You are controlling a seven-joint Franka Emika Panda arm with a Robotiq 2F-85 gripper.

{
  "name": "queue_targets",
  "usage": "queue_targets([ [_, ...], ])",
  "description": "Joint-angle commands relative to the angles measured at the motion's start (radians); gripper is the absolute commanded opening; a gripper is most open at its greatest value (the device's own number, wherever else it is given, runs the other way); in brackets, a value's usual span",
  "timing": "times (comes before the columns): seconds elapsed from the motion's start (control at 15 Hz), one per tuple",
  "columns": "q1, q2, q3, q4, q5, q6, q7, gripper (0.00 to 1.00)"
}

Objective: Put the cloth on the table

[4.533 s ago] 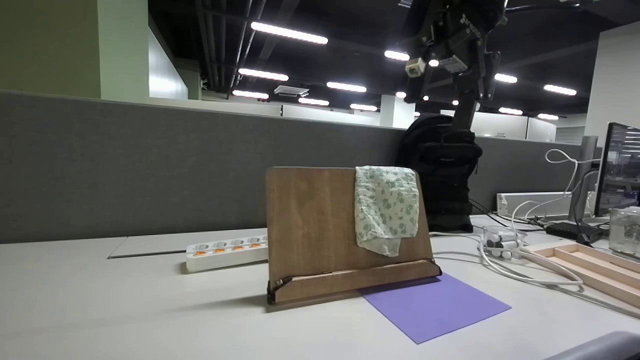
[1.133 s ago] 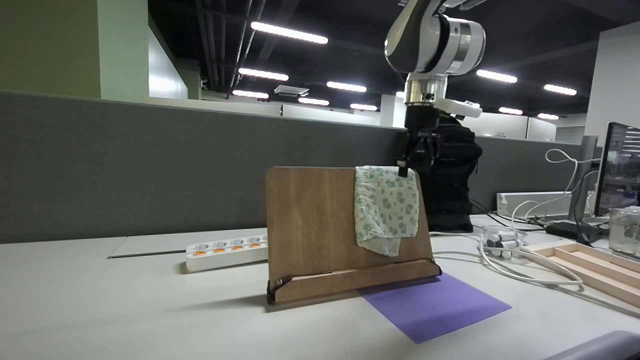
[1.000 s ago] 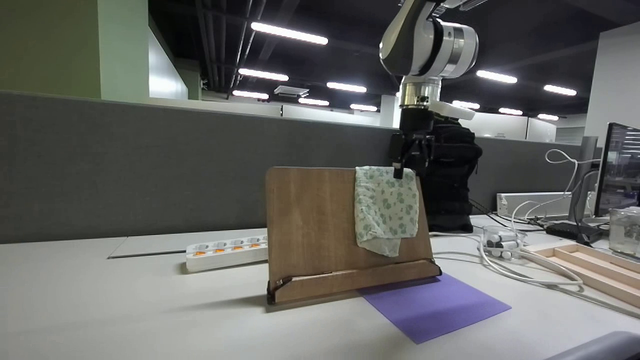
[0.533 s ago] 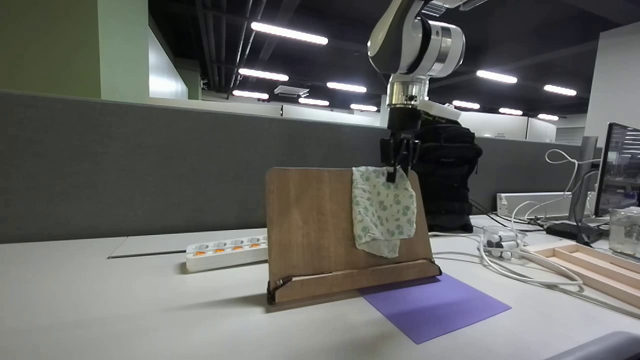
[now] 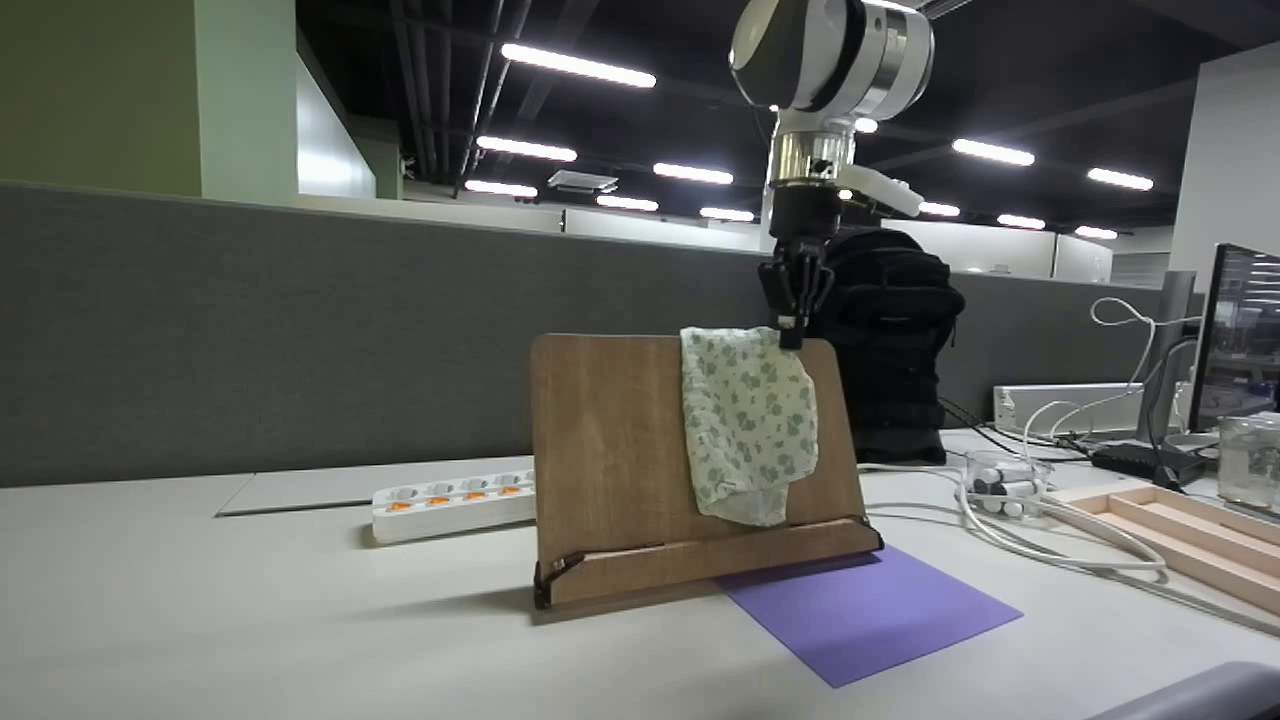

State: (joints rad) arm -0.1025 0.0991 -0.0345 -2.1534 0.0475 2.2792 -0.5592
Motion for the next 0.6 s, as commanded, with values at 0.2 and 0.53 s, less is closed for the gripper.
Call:
queue_targets([
  [0.2,0.042,-0.147,0.017,-0.138,0.061,-0.126,-0.054,0.00],
  [0.53,0.093,-0.184,0.027,-0.194,0.105,-0.237,-0.123,0.00],
])
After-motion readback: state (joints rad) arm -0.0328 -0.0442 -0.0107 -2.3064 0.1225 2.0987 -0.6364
